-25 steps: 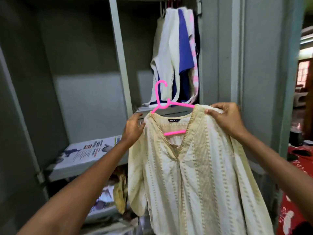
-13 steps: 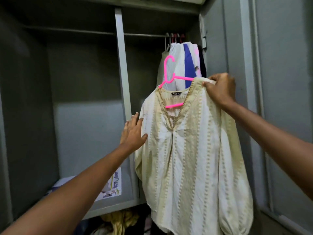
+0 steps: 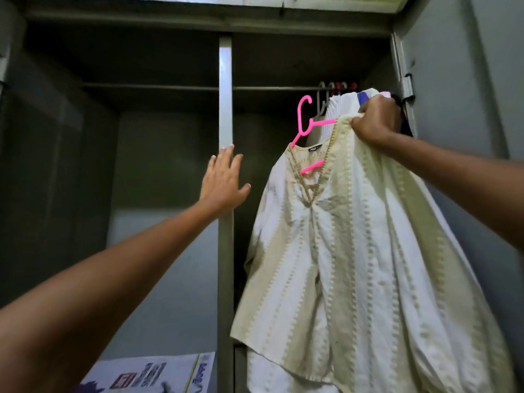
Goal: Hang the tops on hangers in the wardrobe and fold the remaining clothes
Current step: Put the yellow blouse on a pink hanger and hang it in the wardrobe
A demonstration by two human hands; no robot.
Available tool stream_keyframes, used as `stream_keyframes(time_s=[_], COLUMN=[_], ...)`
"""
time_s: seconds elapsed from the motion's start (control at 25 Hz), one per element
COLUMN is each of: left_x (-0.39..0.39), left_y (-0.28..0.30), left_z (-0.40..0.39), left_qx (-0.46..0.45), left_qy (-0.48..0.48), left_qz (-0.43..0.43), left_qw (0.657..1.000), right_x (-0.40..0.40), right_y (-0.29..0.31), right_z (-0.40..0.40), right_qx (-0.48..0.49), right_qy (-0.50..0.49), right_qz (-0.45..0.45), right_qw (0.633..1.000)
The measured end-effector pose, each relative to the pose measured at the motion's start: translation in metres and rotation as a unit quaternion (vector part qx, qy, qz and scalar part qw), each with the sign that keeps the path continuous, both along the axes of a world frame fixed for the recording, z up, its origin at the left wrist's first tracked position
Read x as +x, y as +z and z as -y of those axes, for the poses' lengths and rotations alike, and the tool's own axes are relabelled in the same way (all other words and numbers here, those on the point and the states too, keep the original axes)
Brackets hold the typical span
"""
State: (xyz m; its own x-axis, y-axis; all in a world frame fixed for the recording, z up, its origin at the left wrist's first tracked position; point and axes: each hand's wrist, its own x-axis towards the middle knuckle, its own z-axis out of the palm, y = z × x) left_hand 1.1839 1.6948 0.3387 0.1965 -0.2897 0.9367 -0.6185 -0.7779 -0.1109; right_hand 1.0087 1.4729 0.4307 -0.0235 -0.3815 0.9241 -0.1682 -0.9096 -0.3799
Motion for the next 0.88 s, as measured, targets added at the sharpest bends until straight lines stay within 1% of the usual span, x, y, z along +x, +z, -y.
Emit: stream_keyframes(time_s=[0.08, 0.16, 0.36, 0.48, 0.68, 0.88], left_x=[0.014, 0.024, 0.032, 0.037, 0.043, 0.048], left_y=[0.022, 0.040, 0.075, 0.082, 0.082, 0.081], left_z=[0.009, 0.019, 0.033, 0.039, 0.042, 0.043], left_qx=[-0.043, -0.065, -0.062, -0.054, -0.037, -0.045], left_qy=[0.004, 0.015, 0.059, 0.107, 0.161, 0.167], left_qz=[0.022, 0.044, 0.108, 0.128, 0.150, 0.161], left_qw=[0.999, 0.997, 0.990, 0.984, 0.975, 0.972], right_x=[0.018, 0.037, 0.071, 0.087, 0.105, 0.122], right_y=[0.016, 0.028, 0.052, 0.067, 0.097, 0.122], right_z=[0.009, 0.018, 0.034, 0.038, 0.031, 0.032], right_qx=[-0.005, 0.001, -0.013, -0.023, -0.039, -0.059], right_qy=[0.006, 0.012, 0.005, 0.002, -0.002, -0.012], right_qz=[0.010, 0.008, 0.012, 0.008, 0.001, -0.013], right_qw=[1.000, 1.000, 1.000, 1.000, 0.999, 0.998])
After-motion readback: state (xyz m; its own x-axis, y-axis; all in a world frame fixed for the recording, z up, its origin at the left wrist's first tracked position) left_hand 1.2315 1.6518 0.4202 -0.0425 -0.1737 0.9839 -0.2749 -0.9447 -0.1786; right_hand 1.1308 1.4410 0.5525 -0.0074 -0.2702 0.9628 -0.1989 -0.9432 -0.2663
